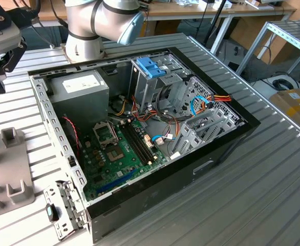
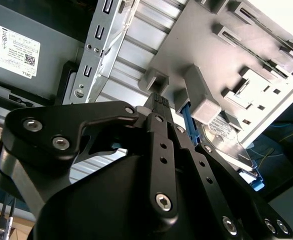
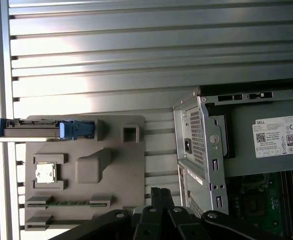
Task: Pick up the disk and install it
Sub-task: 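Reach for the disk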
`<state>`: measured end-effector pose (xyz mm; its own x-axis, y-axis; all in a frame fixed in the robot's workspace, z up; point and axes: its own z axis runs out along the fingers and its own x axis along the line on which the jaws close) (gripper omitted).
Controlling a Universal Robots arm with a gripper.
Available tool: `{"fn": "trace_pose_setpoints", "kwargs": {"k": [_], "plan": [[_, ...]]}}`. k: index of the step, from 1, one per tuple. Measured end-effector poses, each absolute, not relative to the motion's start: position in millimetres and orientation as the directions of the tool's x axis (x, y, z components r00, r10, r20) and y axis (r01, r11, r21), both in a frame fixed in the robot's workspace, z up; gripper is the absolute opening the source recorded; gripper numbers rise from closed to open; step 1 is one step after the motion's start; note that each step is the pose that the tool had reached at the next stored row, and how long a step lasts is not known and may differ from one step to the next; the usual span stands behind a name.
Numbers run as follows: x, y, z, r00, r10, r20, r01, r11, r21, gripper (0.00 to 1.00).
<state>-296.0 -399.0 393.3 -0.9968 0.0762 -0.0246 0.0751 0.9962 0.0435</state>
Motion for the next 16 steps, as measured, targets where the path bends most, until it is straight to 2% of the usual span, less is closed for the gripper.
{"fn": "trace_pose_setpoints", "kwargs": {"k": [16], "plan": [[-299.1,-399.0,393.3,-0.997,0.076,-0.025,0.075,0.996,0.044,0.1]]}}
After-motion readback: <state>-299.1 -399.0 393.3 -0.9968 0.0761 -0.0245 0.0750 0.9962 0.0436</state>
